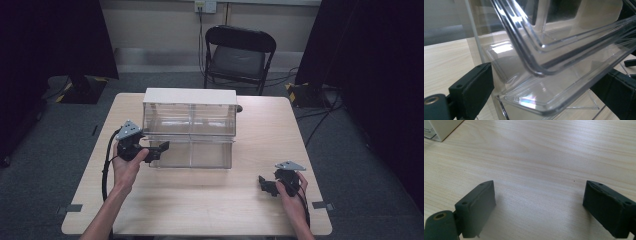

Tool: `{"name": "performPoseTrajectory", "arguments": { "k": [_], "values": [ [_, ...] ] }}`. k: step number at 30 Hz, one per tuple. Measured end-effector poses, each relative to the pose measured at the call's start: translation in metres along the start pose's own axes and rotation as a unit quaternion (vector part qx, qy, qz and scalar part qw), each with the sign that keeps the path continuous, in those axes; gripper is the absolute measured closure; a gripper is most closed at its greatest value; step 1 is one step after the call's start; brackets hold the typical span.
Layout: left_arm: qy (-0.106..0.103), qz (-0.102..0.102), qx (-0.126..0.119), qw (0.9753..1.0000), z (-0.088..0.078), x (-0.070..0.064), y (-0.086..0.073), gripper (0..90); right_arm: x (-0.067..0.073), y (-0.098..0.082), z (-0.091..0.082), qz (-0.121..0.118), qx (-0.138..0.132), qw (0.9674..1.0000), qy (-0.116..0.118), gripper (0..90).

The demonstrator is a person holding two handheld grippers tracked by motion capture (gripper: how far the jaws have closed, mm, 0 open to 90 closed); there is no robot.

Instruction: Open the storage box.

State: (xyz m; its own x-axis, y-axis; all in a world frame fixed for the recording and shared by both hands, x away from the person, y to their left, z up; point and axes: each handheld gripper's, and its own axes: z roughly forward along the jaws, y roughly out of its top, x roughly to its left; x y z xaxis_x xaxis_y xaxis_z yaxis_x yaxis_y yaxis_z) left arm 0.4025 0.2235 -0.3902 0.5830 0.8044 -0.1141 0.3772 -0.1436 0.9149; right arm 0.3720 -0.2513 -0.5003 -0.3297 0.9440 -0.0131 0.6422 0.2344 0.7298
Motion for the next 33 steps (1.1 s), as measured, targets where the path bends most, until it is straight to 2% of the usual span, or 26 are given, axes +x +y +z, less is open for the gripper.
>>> {"name": "performPoseTrajectory", "arguments": {
  "k": [11,16,33],
  "values": [
    [0.001,-0.004,0.003,1.0000,0.0007,0.0004,0.0005,5.5,0.0000,0.0000,0.0000,0.000,0.000,1.0000,0.000,10.2],
    [-0.002,-0.023,0.004,0.9997,0.0016,0.0006,0.0007,5.3,0.0000,0.0001,0.0000,0.000,0.000,1.0000,0.000,10.2],
    [-0.004,-0.020,0.009,0.9997,0.0021,0.0018,0.0007,4.5,0.0000,0.0000,0.0000,0.000,0.000,1.0000,0.000,10.2]
  ]
}}
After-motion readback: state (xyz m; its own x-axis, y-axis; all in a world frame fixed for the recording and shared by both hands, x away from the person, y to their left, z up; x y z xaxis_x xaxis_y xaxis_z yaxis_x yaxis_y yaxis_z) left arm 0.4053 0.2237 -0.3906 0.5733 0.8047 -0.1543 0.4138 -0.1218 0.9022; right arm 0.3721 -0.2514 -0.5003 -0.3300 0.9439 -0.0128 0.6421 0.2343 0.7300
